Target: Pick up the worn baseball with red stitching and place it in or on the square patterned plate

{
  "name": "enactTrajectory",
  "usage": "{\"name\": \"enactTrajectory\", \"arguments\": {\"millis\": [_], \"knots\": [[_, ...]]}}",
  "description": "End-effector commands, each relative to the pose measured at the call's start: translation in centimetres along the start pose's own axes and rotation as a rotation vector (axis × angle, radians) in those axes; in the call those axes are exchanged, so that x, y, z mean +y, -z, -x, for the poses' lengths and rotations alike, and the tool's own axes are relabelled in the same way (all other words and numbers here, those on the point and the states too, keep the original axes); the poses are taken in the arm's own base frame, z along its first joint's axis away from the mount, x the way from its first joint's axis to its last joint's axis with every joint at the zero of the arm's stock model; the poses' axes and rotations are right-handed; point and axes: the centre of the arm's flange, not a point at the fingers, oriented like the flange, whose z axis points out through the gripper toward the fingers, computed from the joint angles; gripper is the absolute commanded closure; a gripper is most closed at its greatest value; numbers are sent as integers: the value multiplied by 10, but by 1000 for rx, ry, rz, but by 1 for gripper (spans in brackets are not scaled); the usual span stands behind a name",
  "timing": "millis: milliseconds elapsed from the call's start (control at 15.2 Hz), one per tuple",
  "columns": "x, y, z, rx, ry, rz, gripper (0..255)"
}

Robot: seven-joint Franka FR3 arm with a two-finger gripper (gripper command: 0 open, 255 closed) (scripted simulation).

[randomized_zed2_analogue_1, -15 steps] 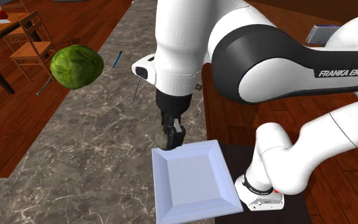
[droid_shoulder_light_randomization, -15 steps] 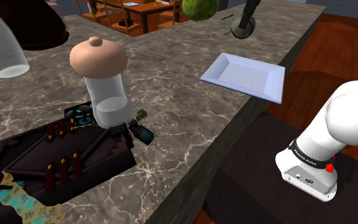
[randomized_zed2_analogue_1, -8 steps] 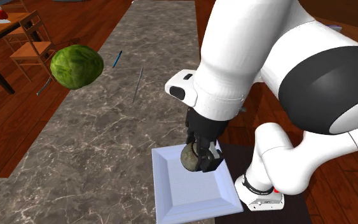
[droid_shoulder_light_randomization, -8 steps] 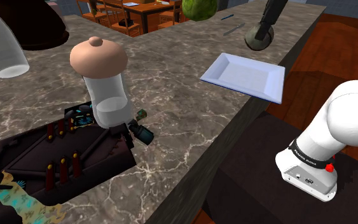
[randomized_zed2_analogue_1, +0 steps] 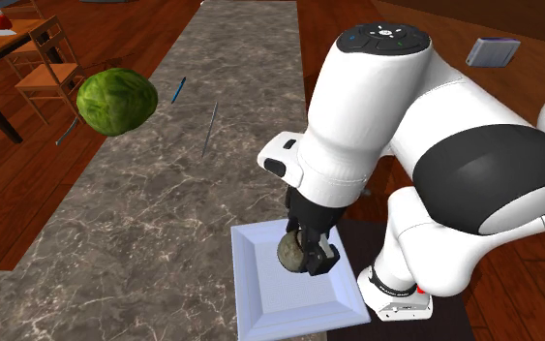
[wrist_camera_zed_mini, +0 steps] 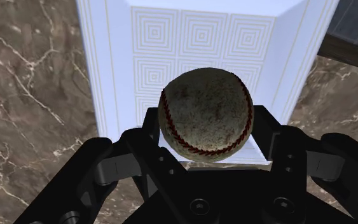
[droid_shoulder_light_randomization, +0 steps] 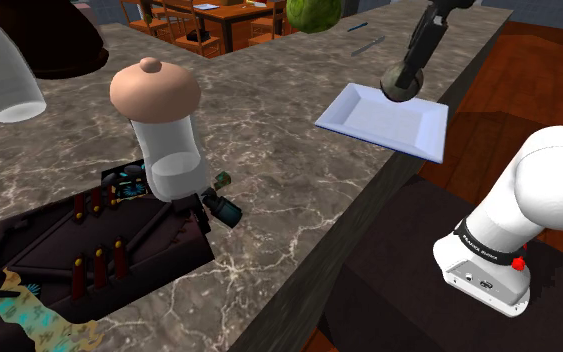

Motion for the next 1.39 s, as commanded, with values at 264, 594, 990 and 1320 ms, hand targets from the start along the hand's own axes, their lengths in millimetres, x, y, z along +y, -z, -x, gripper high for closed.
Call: {"name": "enactTrajectory", "arguments": {"millis": [264, 594, 990, 1320], "knots": [[0, -32, 6, 1, 0, 0, 255], [0, -36, 6, 1, 0, 0, 255], [0, -36, 6, 1, 0, 0, 0], [0, -9, 6, 1, 0, 0, 0]]}}
